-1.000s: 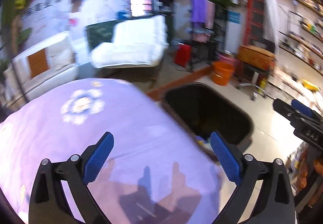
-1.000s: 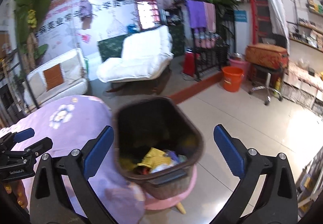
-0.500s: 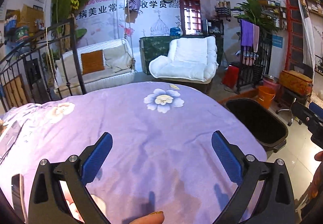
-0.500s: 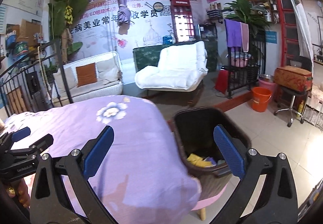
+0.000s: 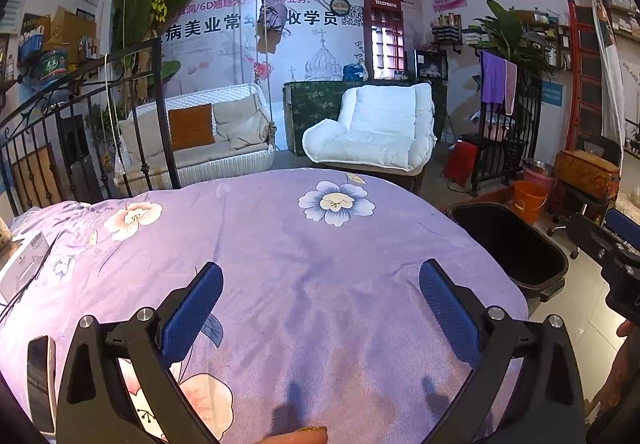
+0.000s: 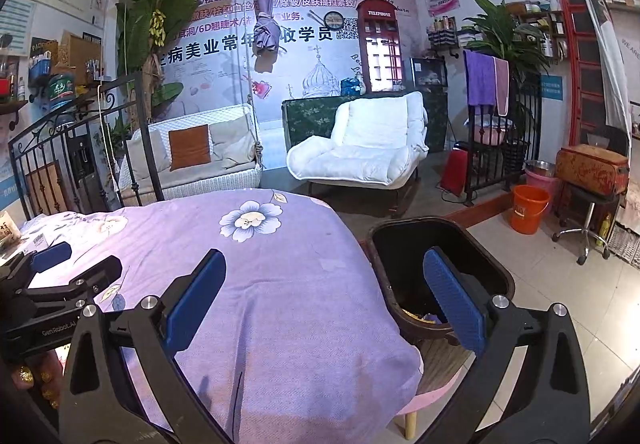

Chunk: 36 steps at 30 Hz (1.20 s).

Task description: Collect trash

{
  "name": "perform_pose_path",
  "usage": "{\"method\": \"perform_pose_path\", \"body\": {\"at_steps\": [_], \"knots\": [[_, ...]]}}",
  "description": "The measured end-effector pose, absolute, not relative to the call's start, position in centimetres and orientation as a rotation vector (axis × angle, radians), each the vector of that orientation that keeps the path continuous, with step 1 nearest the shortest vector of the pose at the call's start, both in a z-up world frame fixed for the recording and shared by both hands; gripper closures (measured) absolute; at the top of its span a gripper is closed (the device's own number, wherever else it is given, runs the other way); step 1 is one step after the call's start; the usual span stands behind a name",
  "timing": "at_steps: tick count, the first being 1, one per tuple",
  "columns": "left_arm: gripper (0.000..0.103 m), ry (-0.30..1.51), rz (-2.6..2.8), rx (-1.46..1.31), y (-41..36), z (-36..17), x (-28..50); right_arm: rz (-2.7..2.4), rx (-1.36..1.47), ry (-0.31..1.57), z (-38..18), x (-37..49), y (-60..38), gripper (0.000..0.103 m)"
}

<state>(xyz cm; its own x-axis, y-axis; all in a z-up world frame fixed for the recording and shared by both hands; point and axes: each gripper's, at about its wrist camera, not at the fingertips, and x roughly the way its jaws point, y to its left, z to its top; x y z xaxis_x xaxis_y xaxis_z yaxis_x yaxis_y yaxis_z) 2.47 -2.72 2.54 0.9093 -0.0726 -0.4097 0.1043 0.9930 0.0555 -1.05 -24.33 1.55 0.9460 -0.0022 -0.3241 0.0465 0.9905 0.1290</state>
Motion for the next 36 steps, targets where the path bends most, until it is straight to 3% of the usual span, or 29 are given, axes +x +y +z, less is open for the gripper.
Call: {"method": "perform_pose_path", "body": {"at_steps": [36], "knots": [[0.005,0.411,-0.111,0.051,-2.71,2.06,1.87,-0.024,0.128,0.344,0.94,-0.61,-24.46,0.005]]}}
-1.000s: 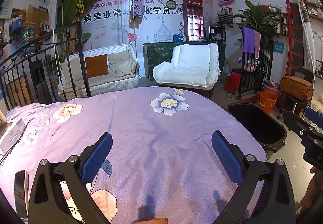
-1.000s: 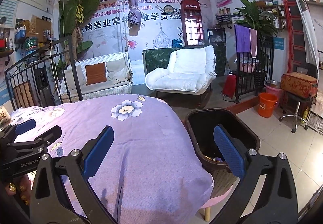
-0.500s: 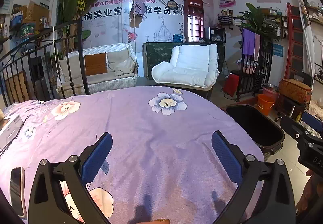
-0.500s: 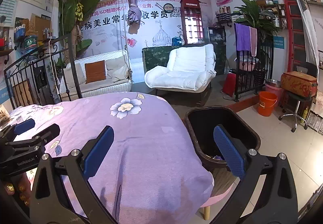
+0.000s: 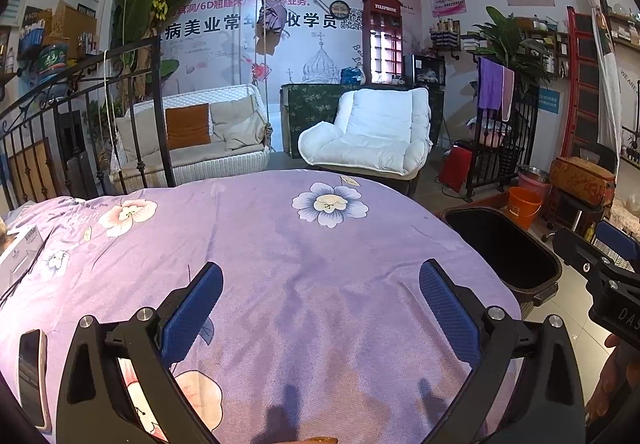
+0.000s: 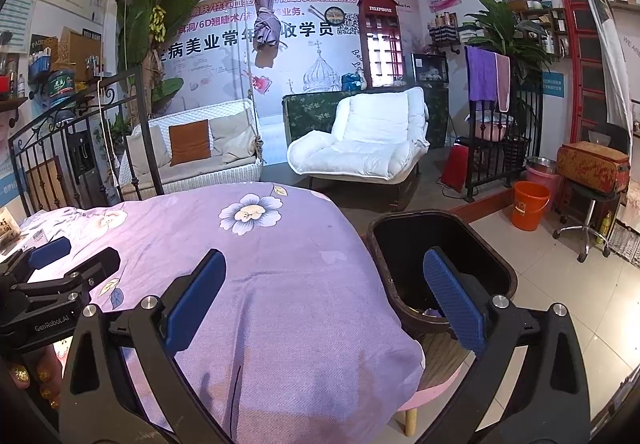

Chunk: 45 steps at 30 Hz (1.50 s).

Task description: Collect trash

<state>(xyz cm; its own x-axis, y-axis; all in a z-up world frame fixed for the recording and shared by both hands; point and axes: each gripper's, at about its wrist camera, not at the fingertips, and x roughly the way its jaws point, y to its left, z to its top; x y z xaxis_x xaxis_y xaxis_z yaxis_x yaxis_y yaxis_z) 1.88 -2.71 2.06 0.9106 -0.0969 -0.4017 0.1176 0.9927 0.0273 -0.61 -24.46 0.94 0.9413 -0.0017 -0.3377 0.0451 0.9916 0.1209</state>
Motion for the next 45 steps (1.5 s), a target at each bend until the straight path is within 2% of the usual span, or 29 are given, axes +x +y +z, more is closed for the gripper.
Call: {"method": "perform_pose_path", "body": {"at_steps": [45], "knots": [[0.005,0.418,-0.109,0.037,-1.89,2.16,2.06,-0.009,0.127,0.348,0.58,-1.12,-24.82,0.005]]}}
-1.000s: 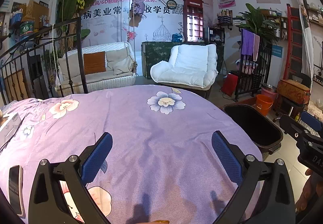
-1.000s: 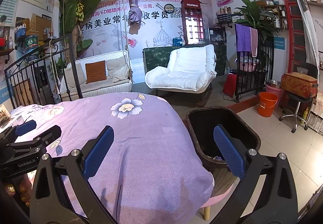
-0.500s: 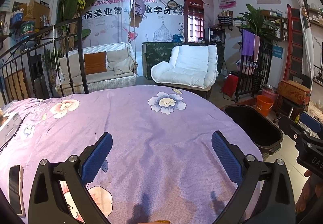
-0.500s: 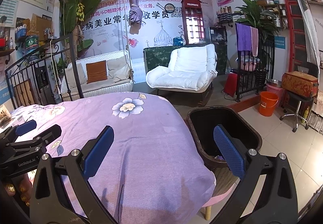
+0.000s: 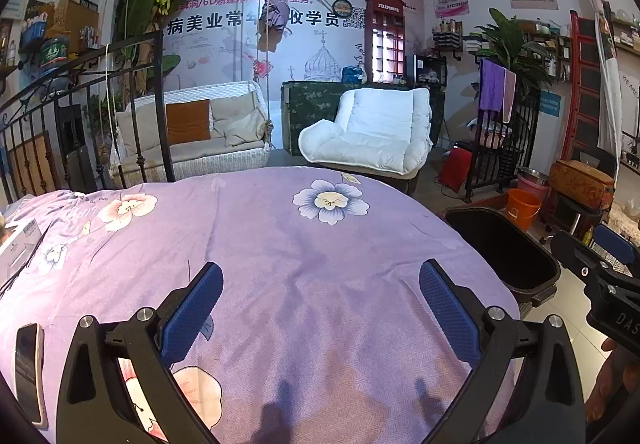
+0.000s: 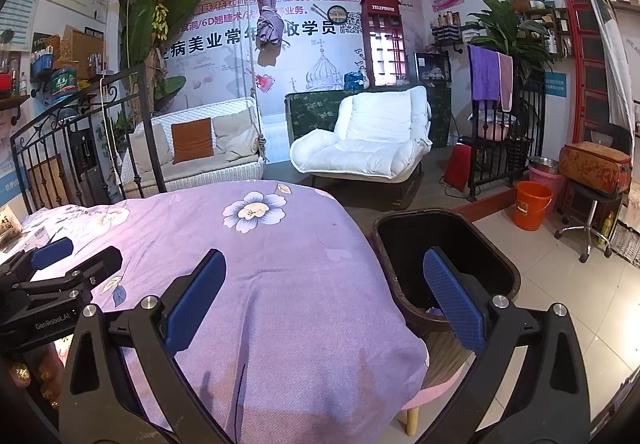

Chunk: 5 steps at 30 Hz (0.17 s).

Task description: Collect trash

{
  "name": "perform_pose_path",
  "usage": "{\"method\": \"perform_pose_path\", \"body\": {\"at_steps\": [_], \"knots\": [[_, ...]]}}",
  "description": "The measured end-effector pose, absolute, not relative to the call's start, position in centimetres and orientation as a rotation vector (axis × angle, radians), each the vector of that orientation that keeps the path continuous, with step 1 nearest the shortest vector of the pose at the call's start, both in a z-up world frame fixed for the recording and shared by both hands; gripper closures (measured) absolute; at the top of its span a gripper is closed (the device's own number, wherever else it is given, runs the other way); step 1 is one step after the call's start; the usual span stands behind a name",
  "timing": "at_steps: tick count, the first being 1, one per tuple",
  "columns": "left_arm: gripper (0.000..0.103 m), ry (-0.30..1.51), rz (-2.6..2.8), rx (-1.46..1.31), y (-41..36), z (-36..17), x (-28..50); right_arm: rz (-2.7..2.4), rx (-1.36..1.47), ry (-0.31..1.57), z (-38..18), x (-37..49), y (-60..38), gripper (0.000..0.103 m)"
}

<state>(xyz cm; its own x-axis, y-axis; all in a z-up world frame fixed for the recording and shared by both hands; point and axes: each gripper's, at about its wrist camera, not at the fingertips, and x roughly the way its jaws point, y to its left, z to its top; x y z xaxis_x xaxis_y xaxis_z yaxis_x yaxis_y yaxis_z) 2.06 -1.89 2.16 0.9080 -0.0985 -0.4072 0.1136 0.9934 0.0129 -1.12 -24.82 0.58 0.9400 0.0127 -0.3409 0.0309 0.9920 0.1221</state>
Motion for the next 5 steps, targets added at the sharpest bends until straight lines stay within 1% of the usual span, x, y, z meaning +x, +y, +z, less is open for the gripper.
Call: {"method": "perform_pose_path", "body": {"at_steps": [5], "knots": [[0.005,0.424,-0.11,0.035,-1.86,1.87,2.18,-0.008,0.126,0.352,0.43,-1.07,-24.83,0.005]]}}
